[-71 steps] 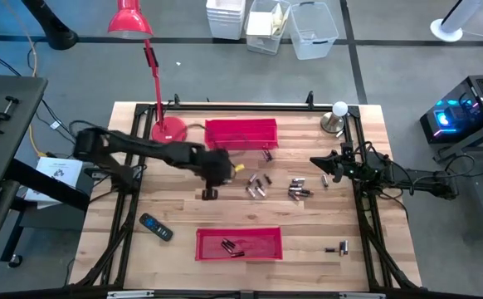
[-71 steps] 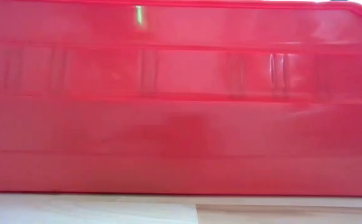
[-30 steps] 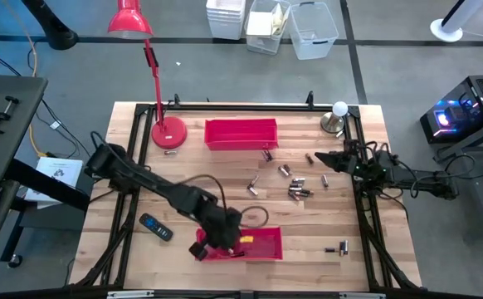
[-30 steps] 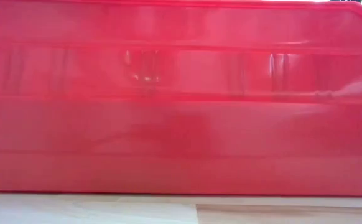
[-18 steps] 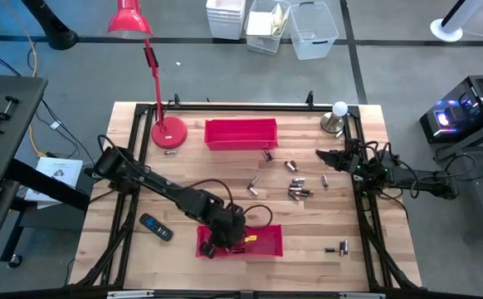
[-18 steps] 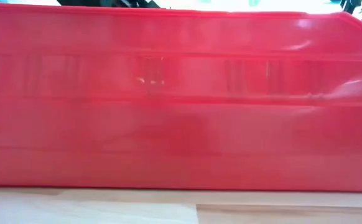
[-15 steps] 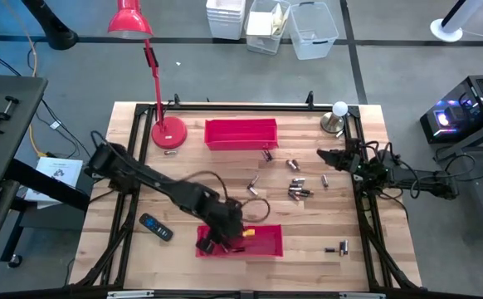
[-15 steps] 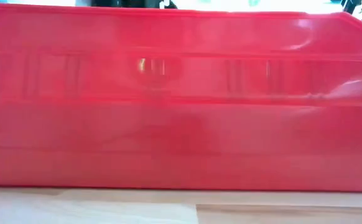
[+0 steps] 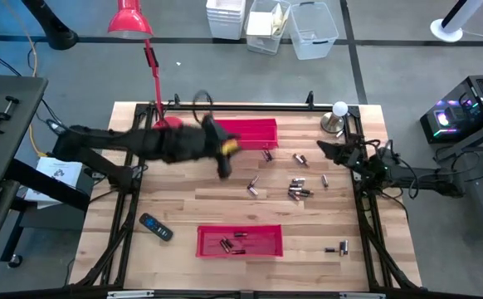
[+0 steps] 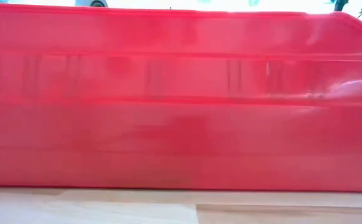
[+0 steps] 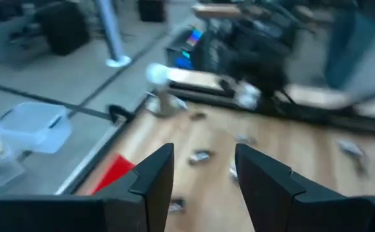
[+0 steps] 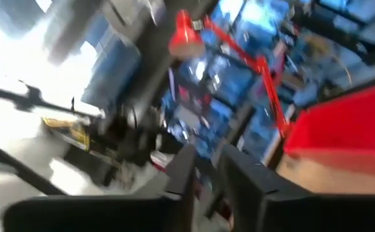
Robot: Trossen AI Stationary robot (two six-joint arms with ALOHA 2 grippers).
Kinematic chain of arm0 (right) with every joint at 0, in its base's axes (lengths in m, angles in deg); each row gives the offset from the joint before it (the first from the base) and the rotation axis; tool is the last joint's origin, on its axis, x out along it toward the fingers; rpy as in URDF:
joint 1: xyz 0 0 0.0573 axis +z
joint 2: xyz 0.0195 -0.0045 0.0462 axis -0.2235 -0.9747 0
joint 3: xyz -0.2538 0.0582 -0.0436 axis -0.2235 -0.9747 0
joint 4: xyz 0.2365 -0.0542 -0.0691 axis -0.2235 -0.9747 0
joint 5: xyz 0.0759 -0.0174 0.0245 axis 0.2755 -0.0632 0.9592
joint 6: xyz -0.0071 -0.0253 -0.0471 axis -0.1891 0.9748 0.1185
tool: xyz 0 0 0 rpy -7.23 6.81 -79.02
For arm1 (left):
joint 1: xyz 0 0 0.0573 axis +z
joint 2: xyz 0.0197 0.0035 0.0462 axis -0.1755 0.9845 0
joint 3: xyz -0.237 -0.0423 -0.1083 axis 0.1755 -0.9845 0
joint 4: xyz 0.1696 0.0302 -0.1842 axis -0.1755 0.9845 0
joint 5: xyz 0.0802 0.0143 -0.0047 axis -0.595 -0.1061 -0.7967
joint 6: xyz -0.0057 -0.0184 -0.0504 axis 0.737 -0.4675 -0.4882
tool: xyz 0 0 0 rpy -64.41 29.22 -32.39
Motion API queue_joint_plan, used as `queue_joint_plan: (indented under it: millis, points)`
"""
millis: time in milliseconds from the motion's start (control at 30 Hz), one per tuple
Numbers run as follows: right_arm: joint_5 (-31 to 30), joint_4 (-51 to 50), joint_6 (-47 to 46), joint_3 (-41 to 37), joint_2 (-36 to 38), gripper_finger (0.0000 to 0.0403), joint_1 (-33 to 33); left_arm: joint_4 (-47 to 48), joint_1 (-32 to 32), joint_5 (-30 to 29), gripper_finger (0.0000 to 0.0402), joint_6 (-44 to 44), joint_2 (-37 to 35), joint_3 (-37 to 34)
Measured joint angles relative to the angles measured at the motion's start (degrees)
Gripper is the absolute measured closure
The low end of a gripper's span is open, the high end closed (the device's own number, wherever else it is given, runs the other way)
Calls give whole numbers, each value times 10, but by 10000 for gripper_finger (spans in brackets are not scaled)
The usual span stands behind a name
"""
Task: Sort batteries
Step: Put the brown battery into the bottom red bin
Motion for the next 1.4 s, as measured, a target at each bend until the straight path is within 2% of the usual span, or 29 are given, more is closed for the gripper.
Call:
queue_joint_plan:
  millis: [133, 300, 367, 433, 567, 633, 733, 867, 1000, 1167, 1400]
  points:
    - [53, -65, 53, 84, -115, 256, -7, -82, 81, 90, 245, -33, -7, -51]
    - [81, -336, 223, 256, -286, 197, -21, -160, 149, 224, 245, -119, -11, -139]
    - [83, -435, 273, 317, -354, 188, -29, -193, 153, 250, 245, -159, -20, -189]
    - [112, -522, 310, 368, -411, 186, -35, -239, 144, 258, 245, -195, -36, -242]
    - [222, -646, 364, 421, -485, 190, -21, -331, 125, 243, 245, -230, -79, -349]
    - [232, -698, 362, 426, -498, 194, 0, -342, 126, 224, 245, -234, -103, -395]
    - [202, -784, 325, 412, -501, 199, 41, -346, 141, 213, 245, -235, -134, -447]
    - [150, -804, 288, 378, -488, 201, 93, -345, 162, 217, 245, -206, -157, -487]
    - [121, -776, 344, 351, -504, 202, 135, -343, 181, 222, 245, -158, -155, -493]
    - [70, -746, 405, 348, -567, 202, 158, -339, 196, 233, 245, -121, -143, -494]
    - [63, -708, 447, 348, -669, 202, 158, -327, 204, 229, 245, -120, -131, -494]
